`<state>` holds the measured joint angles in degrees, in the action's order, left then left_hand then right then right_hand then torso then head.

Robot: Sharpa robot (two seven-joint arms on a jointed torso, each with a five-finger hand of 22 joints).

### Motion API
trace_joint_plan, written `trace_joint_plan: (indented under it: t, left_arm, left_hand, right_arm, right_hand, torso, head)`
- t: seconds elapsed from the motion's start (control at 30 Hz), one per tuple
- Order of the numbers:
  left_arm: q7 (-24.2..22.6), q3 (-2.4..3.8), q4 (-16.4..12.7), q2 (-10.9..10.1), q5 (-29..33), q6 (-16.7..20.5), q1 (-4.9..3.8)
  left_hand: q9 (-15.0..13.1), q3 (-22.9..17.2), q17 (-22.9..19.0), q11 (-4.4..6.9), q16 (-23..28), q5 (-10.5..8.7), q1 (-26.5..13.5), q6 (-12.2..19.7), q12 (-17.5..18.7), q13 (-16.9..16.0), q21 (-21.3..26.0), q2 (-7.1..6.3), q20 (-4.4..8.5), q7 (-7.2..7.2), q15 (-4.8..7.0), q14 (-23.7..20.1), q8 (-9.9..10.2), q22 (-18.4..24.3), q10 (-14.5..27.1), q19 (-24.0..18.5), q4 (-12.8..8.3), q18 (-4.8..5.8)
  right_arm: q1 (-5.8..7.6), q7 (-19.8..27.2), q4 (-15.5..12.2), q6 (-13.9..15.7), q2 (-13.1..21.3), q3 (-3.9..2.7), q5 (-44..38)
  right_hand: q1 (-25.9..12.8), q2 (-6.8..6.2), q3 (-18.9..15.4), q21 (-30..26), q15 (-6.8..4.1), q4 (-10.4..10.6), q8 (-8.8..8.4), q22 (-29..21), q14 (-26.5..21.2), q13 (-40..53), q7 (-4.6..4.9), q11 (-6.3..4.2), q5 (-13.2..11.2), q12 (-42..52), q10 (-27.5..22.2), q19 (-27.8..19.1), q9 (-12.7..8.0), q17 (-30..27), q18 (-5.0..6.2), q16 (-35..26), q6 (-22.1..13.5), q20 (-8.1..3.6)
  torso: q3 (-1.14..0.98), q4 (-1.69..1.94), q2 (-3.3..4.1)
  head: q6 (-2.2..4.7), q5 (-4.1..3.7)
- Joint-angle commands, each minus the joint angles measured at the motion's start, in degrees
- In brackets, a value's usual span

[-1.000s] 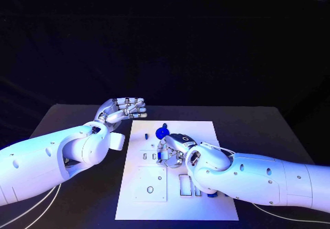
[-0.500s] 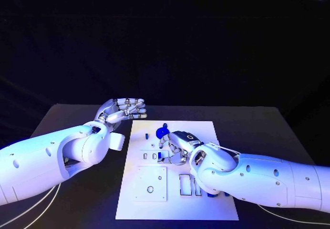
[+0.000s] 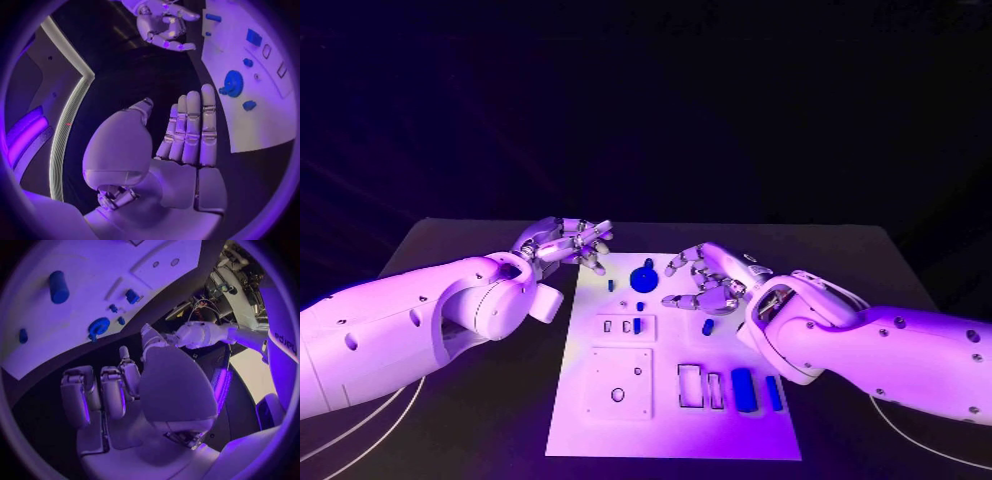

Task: Assemble the parts on the task board

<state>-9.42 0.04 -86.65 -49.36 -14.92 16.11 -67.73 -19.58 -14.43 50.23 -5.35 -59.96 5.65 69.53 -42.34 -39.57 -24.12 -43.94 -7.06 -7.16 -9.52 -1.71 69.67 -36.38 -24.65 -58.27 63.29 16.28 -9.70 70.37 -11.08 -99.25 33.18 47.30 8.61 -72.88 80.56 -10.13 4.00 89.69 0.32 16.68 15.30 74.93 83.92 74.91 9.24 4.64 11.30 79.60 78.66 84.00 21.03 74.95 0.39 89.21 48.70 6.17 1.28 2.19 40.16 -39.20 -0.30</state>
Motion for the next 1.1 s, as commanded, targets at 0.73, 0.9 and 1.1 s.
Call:
trace_joint_plan:
  t: [0.73, 0.9, 1.1]
  left_arm:
    - [38.41, -0.07, 5.24, 8.66, -39.63, -27.94, -3.55]
    - [39.02, -0.98, 7.14, 10.93, -40.65, -28.84, -4.45]
    - [39.32, -1.54, 8.30, 12.61, -40.91, -29.61, -5.03]
  left_hand:
    - [-7.44, 8.22, 34.29, 4.54, -27.55, 0.07, -5.53, -2.31, -27.88, -25.11, -36.38, 4.11, 3.30, 4.78, 4.16, 18.30, -14.70, -43.31, -9.15, 12.78, 0.63, 4.95]
    - [-7.57, 8.10, 34.10, 4.60, -27.44, 0.32, -5.37, -2.28, -28.00, -25.47, -36.49, 4.76, 3.38, 4.84, 4.21, 18.24, -14.45, -43.49, -9.29, 12.82, 0.56, 4.98]
    - [-7.62, 8.24, 34.05, 4.59, -27.41, 0.22, -5.54, -2.27, -27.94, -25.41, -36.54, 4.74, 3.40, 4.82, 4.22, 18.23, -14.37, -43.57, -9.23, 12.85, 0.61, 5.00]
  right_arm:
    - [4.51, 2.36, 3.04, -2.31, 6.41, -0.14, 16.58]
    - [4.61, 1.76, 3.57, -2.36, 6.36, -0.14, 16.52]
    - [4.73, 1.43, 4.08, -2.40, 6.19, -0.14, 16.47]
  right_hand:
    - [-1.22, 0.63, -0.20, 0.31, -0.05, 0.09, 0.96, 15.07, 5.33, 2.79, -0.06, -0.16, 0.97, 0.20, 0.14, 6.00, -0.01, 11.76, -0.39, -0.31, 0.16, 0.06]
    - [-1.34, 0.66, -0.24, 0.31, -0.05, 0.09, 0.96, 15.07, 5.33, 2.80, -0.06, -0.15, 1.02, 0.22, 0.16, 6.00, -0.03, 11.77, -0.39, -0.30, 0.09, 0.05]
    - [-1.45, 0.69, -0.27, 0.31, -0.05, 0.09, 0.95, 15.07, 5.32, 2.74, -0.05, -0.15, 1.08, 0.16, 0.10, 6.00, -0.06, 11.74, -0.39, -0.32, 0.01, 0.05]
  torso:
    - [-0.75, -0.20, -1.26]
    - [-0.78, -0.24, -1.22]
    - [-0.69, -0.21, -1.11]
  head:
    - [-1.72, 1.50]
    - [-1.85, 1.92]
    - [-2.00, 1.85]
